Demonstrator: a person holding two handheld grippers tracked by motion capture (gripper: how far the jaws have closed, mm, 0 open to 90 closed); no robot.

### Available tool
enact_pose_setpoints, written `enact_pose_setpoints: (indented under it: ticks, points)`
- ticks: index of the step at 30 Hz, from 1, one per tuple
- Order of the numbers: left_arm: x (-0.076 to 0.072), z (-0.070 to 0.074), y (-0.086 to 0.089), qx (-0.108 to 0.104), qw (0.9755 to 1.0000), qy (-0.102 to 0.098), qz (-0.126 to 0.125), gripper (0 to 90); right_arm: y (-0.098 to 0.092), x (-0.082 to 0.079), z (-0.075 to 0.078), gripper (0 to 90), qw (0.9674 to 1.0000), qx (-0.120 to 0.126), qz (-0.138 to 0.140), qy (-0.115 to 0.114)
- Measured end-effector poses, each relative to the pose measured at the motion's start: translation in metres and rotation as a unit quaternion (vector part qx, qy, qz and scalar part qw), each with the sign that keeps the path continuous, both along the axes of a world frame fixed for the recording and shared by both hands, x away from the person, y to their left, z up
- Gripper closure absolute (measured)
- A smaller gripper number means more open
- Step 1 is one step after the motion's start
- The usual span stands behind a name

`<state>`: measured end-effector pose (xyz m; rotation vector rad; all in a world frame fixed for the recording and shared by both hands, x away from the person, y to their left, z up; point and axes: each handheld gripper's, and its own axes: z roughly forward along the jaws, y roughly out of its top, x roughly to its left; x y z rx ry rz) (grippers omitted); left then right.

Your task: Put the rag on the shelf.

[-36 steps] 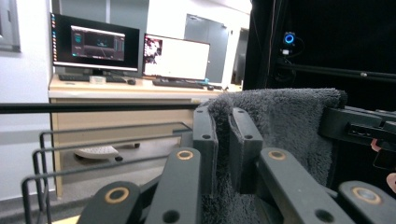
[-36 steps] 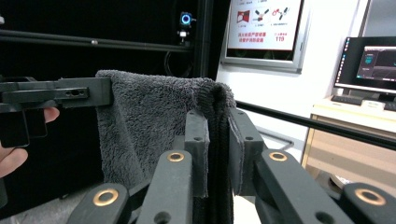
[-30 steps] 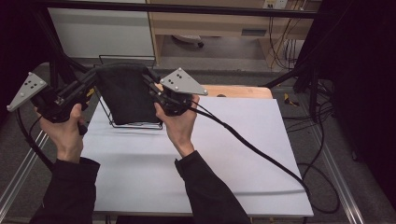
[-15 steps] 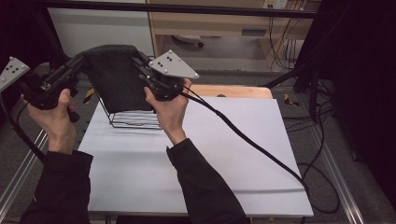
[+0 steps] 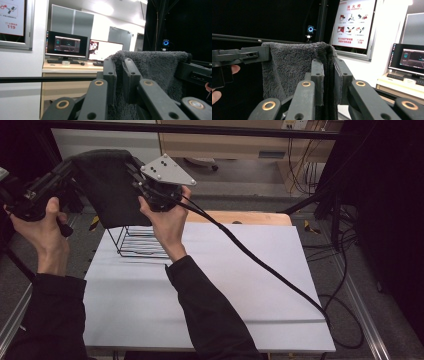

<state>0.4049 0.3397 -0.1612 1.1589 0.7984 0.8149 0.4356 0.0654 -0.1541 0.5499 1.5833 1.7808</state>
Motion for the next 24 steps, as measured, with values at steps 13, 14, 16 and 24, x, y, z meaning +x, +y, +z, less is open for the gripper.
enact_pose_setpoints:
  ticks: [13,14,16,24]
  points:
    - [0.019,0.027,-0.001,0.003,1.0000,0.004,0.007,82.3,0.004,0.018,0.024,80.3,0.9999,0.010,-0.011,-0.004]
    - [0.020,0.029,-0.002,0.004,1.0000,0.003,0.008,82.3,0.004,0.019,0.025,80.3,0.9999,0.010,-0.010,-0.006]
    - [0.023,0.034,-0.003,0.005,0.9999,0.003,0.011,82.3,0.002,0.022,0.028,80.3,0.9998,0.007,-0.012,-0.012]
    - [0.037,0.046,-0.007,0.009,0.9998,0.005,0.018,82.3,0.001,0.033,0.039,80.3,0.9996,0.011,-0.019,-0.015]
